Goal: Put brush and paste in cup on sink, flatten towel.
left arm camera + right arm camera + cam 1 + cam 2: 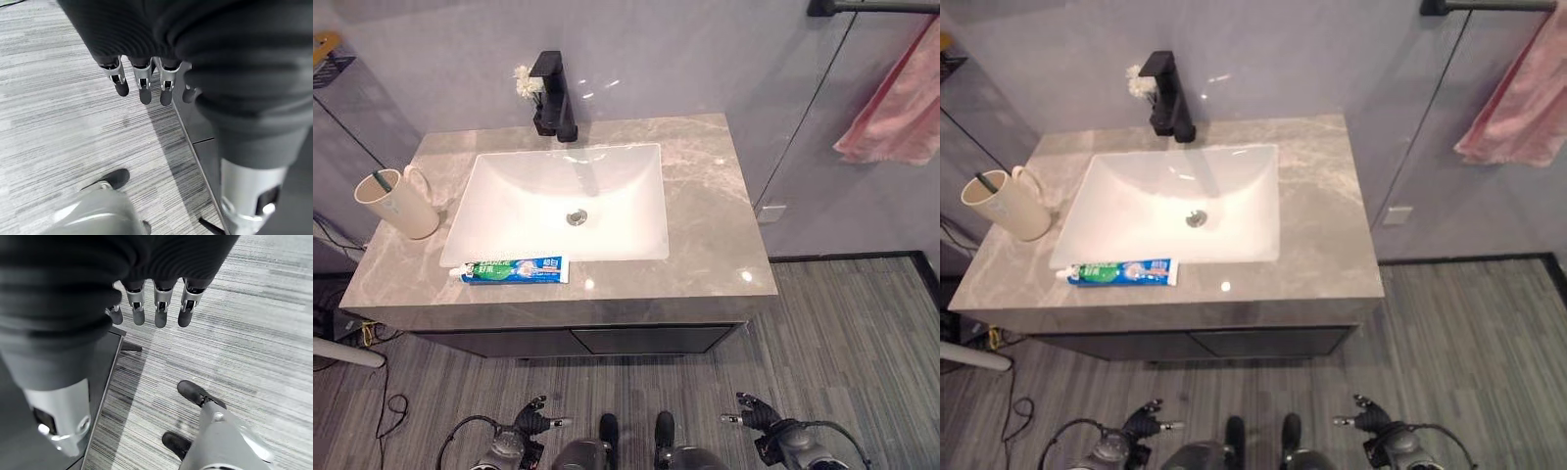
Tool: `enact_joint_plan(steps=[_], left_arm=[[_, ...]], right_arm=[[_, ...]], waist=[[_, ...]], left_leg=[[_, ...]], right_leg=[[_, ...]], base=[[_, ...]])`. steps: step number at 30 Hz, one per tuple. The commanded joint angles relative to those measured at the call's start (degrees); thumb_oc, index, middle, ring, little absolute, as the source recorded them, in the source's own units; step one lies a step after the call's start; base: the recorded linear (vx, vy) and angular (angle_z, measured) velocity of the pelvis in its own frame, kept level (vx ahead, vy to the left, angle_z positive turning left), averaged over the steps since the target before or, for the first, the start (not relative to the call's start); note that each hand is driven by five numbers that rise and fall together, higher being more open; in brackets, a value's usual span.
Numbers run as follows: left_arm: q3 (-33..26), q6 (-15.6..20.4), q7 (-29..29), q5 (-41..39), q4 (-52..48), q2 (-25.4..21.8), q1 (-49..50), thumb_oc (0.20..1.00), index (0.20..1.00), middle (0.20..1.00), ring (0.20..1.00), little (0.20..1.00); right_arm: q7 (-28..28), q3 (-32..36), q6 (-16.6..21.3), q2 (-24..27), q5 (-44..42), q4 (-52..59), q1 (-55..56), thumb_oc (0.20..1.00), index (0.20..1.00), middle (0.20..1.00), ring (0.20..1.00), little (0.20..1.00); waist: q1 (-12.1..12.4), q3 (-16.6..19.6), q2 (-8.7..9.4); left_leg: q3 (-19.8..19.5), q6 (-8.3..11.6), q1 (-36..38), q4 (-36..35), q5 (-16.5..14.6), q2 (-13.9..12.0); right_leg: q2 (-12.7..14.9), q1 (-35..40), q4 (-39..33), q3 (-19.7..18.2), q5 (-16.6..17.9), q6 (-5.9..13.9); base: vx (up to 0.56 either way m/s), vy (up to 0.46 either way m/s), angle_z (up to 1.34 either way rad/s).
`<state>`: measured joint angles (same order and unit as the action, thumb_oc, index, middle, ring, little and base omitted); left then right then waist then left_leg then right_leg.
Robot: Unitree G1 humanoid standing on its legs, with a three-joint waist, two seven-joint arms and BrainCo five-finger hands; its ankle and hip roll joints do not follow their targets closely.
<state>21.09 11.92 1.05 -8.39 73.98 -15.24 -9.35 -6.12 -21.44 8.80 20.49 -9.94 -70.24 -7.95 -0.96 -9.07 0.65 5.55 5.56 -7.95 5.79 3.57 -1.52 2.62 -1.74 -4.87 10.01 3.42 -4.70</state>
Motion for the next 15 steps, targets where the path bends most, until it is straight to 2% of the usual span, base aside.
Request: enact_joint_plan(steps=[1, 2, 3, 6, 11, 15], left_arm=[[1.3, 1.0, 0.9, 0.9, 0.1, 0.3, -0.7, 1.000, 1.000, 1.000, 1.000, 1.000], [1.3, 1.0, 0.8, 0.8, 0.1, 0.2, -0.6, 1.000, 1.000, 1.000, 1.000, 1.000], [1.7, 0.9, 0.7, 1.0, 0.2, 0.3, -0.7, 1.000, 1.000, 1.000, 1.000, 1.000], [1.8, 0.8, 0.6, 1.5, 0.4, 0.2, -0.6, 1.000, 1.000, 1.000, 1.000, 1.000], [0.2, 1.1, 0.4, 1.7, 1.5, -1.1, 0.7, 1.000, 1.000, 1.000, 1.000, 1.000], [0.0, 1.0, 0.1, 2.4, 2.0, -1.9, 1.2, 1.000, 1.000, 1.000, 1.000, 1.000]], right_arm=[[1.3, 0.5, 1.2, 0.9, -1.0, -1.6, -0.2, 1.000, 1.000, 1.000, 1.000, 1.000], [1.2, 0.7, 1.2, 0.9, -1.1, -1.7, -0.1, 1.000, 1.000, 1.000, 1.000, 1.000], [1.3, 1.3, 1.1, 1.0, -1.2, -2.0, 0.2, 1.000, 1.000, 1.000, 1.000, 1.000], [1.3, 1.8, 0.7, 0.9, -0.8, -2.6, 0.0, 1.000, 1.000, 1.000, 1.000, 1.000], [0.4, 1.5, 0.8, -0.7, -1.0, -2.0, -0.3, 1.000, 1.000, 1.000, 1.000, 1.000], [-0.3, 0.6, 0.7, -1.6, -0.4, -1.3, -0.3, 1.000, 1.000, 1.000, 1.000, 1.000]], waist=[[-0.1, 2.7, 0.69], [-0.1, 2.8, 0.49], [-0.4, 3.7, -0.45], [-0.5, 4.5, -1.35], [0.5, 5.1, -0.98], [0.9, 5.2, -0.60]], left_leg=[[-1.6, -1.17, 1.5, -2.6, -0.9, -3.3], [-2.4, -1.18, 2.1, -3.2, -1.0, -3.5], [-3.3, -1.17, 4.1, -5.3, -1.2, -3.3], [-2.9, -1.71, 6.1, -6.4, -2.2, -2.0], [-0.5, -3.56, 8.1, -7.0, -4.2, 0.2], [-0.3, -4.21, 8.9, -8.2, -4.3, 0.8]], right_leg=[[2.0, -0.6, 2.9, -3.4, 0.6, 7.84], [2.1, -0.7, 3.0, -3.5, 0.5, 7.88], [2.3, -0.3, 3.2, -3.8, 0.2, 8.13], [3.4, 0.4, 3.0, -4.7, 0.6, 8.82], [5.7, 0.4, 3.0, -7.5, 1.9, 10.53], [6.3, 0.1, 3.4, -7.7, 2.1, 11.14]], base=[[0.03, 0.127, -0.01], [0.08, 0.218, -0.07], [0.10, 0.236, -0.12], [0.09, 0.222, -0.12], [0.07, 0.227, -0.17], [0.02, 0.120, -0.15]])
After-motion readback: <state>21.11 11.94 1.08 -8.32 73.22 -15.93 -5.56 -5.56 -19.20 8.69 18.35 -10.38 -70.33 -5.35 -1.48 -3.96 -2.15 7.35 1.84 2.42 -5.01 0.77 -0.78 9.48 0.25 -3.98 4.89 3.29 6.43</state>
